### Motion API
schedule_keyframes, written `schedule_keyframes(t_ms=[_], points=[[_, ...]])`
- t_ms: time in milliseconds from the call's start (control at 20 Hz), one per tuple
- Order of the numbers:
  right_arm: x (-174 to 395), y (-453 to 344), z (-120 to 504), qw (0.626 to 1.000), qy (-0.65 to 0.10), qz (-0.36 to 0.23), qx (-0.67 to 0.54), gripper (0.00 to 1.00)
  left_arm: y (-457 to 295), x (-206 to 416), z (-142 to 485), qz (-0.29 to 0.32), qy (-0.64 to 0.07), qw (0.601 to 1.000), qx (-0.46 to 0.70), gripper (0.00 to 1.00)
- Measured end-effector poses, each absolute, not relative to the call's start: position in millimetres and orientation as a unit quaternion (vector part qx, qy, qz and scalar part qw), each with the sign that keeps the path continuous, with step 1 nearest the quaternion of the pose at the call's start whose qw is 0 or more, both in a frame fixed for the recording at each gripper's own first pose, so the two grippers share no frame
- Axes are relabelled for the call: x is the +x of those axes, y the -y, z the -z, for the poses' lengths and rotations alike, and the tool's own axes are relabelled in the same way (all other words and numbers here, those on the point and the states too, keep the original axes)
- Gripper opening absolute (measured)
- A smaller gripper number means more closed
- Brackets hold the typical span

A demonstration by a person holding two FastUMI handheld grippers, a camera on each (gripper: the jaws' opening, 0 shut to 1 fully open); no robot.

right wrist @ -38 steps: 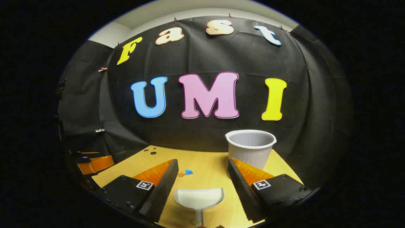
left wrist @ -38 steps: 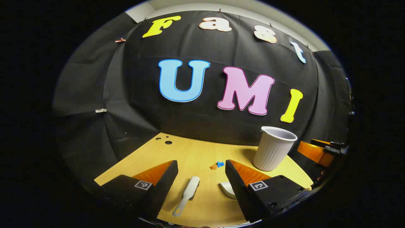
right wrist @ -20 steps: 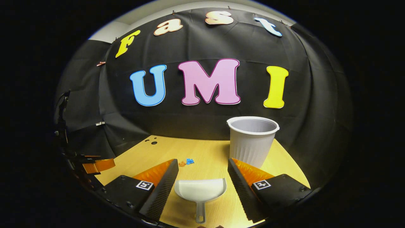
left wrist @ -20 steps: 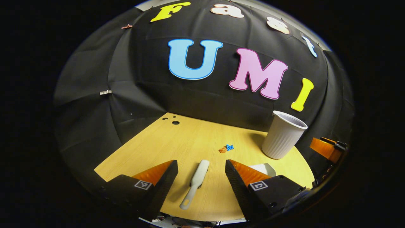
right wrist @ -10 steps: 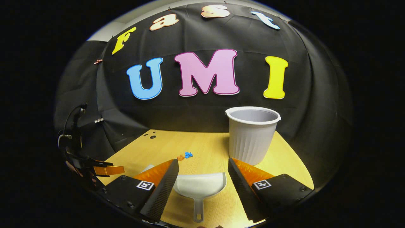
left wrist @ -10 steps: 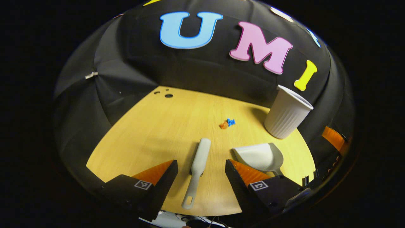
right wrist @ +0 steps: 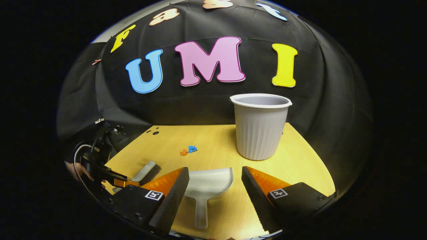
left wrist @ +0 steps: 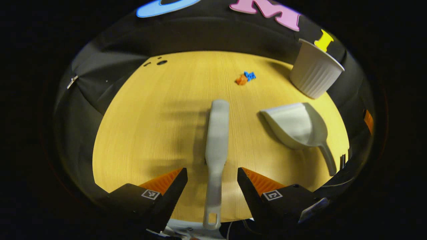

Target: Pick up the small broom and dustpan from the desktop, sweep the trash into the dustpan with the broom, and then empty the trash into the garbage bin.

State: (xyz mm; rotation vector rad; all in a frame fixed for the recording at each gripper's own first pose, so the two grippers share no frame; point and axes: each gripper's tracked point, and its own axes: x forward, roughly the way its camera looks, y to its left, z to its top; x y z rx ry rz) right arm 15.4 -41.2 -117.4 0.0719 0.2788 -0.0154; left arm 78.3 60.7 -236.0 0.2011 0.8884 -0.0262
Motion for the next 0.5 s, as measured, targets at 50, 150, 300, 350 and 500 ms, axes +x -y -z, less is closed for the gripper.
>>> schedule_keyframes(t_ms=[50,150,300,350,500], points=[[14,41,121,0.989,-0.144,0.006,0.037,0.99,-62,80,240,0.009,-0.438,0.893,0.106,0.96],[12,41,129,0.988,-0.153,0.003,0.036,0.99,-62,84,249,0.007,-0.451,0.886,0.11,0.95],[8,39,144,0.984,-0.174,-0.003,0.038,0.99,-62,94,263,0.002,-0.468,0.879,0.094,0.93],[7,38,148,0.982,-0.182,-0.006,0.038,0.99,-61,96,266,-0.001,-0.471,0.878,0.088,0.93],[3,36,159,0.978,-0.202,-0.011,0.041,0.99,-64,105,266,-0.008,-0.465,0.88,0.093,0.8]])
